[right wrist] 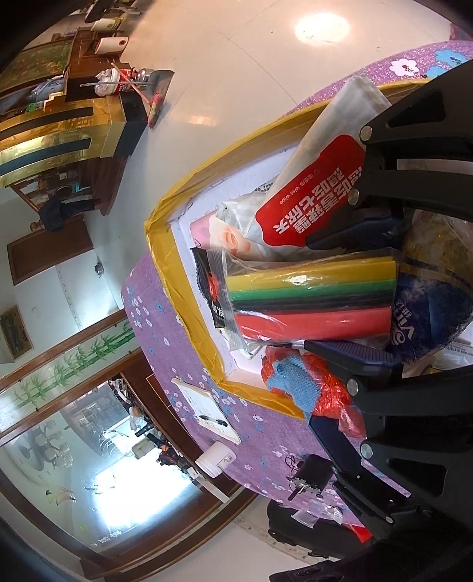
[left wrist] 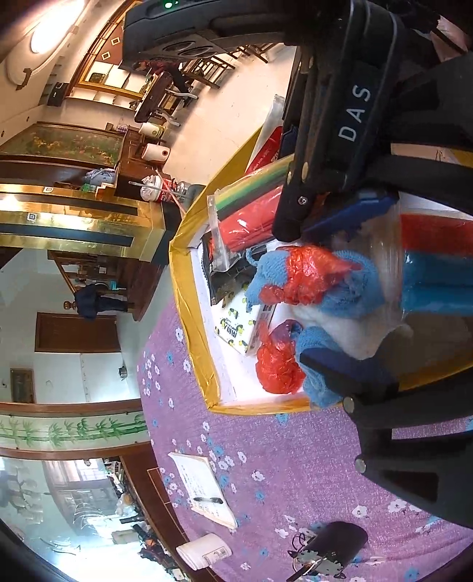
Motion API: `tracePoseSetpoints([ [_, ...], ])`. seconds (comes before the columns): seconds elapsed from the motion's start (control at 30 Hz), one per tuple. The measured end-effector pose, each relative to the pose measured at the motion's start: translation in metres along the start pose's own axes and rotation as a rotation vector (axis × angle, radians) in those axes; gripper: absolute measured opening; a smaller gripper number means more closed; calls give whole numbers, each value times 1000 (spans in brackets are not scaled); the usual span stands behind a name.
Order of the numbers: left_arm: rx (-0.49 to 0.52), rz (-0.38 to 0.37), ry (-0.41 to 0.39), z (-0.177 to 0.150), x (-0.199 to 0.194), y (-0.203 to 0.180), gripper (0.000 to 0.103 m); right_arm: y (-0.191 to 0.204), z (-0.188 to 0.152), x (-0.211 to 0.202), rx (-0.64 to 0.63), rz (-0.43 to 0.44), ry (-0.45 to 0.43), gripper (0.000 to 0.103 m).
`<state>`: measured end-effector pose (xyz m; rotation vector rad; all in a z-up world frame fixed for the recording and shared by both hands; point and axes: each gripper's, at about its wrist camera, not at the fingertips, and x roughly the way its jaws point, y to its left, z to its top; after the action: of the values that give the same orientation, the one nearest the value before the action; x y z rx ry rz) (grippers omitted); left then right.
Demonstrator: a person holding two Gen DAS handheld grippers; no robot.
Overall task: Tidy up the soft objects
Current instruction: 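Open the left tool to drop the knit bundle while the right tool releases the sponge pack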
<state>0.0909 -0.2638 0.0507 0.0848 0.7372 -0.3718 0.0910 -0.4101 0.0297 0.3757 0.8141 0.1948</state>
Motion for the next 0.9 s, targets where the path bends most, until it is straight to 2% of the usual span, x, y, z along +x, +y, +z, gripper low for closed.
tracePoseSetpoints([
  [0.2,-4,13,-5,1,-1,1,69,-2,0,-2,11,-9,-2,60],
  [0.47,-24,23,-26,1,-5,4,83,-1,1,-10,6,-22,-29,66],
  [0.63,-38,10,-47,1,-10,7,95,2,3,-21,-14,-46,-54,80],
  [0.73,-28,9,-65,1,-12,6,97,3,4,-29,-22,-62,-78,85],
  [0.9,-42,2,-73,2,-14,8,98,-3,7,-42,-13,-76,-110,87],
])
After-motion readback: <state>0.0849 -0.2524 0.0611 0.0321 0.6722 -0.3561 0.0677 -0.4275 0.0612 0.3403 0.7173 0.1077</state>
